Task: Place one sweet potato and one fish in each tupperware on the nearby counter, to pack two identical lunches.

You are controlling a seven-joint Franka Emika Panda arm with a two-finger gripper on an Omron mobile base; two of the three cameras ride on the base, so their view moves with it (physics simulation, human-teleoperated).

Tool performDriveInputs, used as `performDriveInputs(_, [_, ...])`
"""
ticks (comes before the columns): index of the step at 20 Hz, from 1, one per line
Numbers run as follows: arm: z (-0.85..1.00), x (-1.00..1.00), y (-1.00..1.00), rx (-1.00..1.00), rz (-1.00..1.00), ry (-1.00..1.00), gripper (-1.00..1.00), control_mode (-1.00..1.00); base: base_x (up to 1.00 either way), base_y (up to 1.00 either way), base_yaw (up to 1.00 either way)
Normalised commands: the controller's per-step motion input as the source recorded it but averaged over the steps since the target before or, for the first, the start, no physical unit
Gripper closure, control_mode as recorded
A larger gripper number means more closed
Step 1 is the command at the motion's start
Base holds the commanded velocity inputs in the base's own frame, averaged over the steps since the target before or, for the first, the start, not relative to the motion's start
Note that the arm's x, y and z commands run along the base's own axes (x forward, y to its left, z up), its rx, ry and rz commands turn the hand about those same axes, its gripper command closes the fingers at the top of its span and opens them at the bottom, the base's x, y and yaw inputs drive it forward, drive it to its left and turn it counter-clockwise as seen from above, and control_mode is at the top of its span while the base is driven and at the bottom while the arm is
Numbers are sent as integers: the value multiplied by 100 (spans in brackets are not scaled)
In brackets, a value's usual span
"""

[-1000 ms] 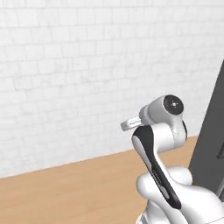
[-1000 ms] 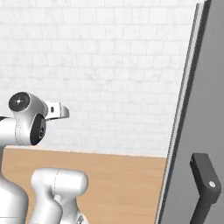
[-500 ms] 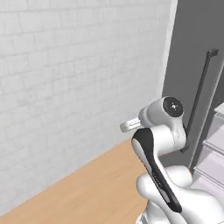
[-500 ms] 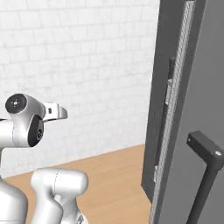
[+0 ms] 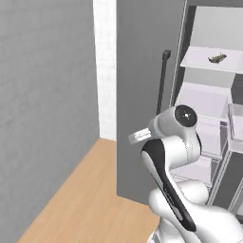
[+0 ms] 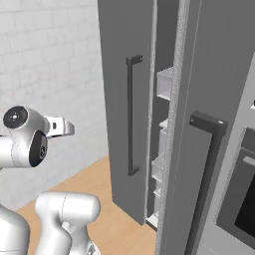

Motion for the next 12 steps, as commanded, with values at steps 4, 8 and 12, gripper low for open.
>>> performDriveInputs(4, [0, 0, 0, 0, 0, 0, -100, 100, 0, -9, -24])
performDriveInputs(8, [0, 0, 0, 0, 0, 0, -100, 100, 35, 9, -10])
performDriveInputs(12, [0, 0, 0, 0, 0, 0, -100, 100, 21, 52, -17])
